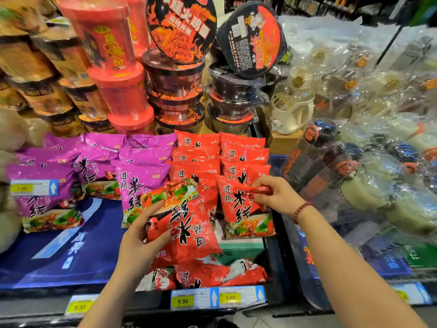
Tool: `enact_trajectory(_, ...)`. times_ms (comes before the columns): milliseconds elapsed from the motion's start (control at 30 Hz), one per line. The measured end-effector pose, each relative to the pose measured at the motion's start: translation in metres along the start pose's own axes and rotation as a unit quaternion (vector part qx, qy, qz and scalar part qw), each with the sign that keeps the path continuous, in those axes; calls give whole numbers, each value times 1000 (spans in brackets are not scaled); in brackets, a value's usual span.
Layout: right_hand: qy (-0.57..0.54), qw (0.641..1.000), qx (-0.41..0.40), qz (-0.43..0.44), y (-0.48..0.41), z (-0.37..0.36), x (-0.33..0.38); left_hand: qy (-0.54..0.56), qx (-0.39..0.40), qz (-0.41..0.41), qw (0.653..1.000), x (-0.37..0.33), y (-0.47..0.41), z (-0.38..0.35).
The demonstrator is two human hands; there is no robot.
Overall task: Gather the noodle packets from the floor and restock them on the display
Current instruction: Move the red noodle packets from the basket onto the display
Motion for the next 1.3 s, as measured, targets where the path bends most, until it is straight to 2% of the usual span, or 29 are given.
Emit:
enact_trajectory(67,54,992,-102,42,4,-12,-2,3,5,4,1000,-2,0,-1)
enact_trajectory(100,108,977,-171,69,11,-15,0,6,7,6,1000,-3,1,-1)
enact_trajectory(167,233,919,-296,113,32,-20,10,0,2,6,1000,-2,1,-1)
enact_trajectory(200,276,894,-324,139,41,-27,14,-6,-1,3,1000,-3,2,-1)
enact_trajectory(233,308,880,-320,170,48,-39,18,-13,-3,1,1000,-2,2,-2)
enact_trajectory(300,357,876,-248,207,54,-68,11,-22,-10,0,1000,-2,3,-2)
enact_trajectory(367,401,883,-173,172,50,-86,-8,-23,-20,0,1000,-2,5,-2)
enact_trajectory(433,430,885,-138,115,42,-90,-23,-18,-24,1,1000,1,6,-3)
enact_trajectory(500,441,883,-133,92,36,-90,-28,-20,-29,2,999,4,8,-4)
enact_trajectory(733,435,885,-136,96,30,-95,-36,-24,-57,6,998,-2,15,-7)
enact_trajectory(867,401,902,-120,107,36,-91,-31,-45,-38,6,998,-2,18,-4)
enact_trajectory(933,334,924,-126,135,42,-83,-19,-52,4,-4,999,-5,17,-2)
enact_trajectory(1033,176,953,-174,177,54,-65,14,-52,95,-22,994,-17,14,-4)
enact_trajectory(1100,33,977,-150,149,53,-58,42,-75,157,-31,984,-27,12,-5)
enact_trajectory(1167,-67,991,-75,90,45,-62,69,-97,216,-44,971,-42,10,-7)
enact_trajectory(1200,-80,995,-22,54,40,-68,81,-113,247,-59,960,-52,11,-10)
enact_trajectory(1300,-45,989,142,-8,25,-88,102,-168,329,-100,924,-78,13,-20)
Point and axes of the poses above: each hand's wrist, its own y-axis away from the middle knuckle, its own z-axis out of the back of the hand, x = y × z, the point moved 8 cm from there along -y, towards the middle knuckle, and after that the axes turned 3 degrees about -y, right-handed, at the moved point
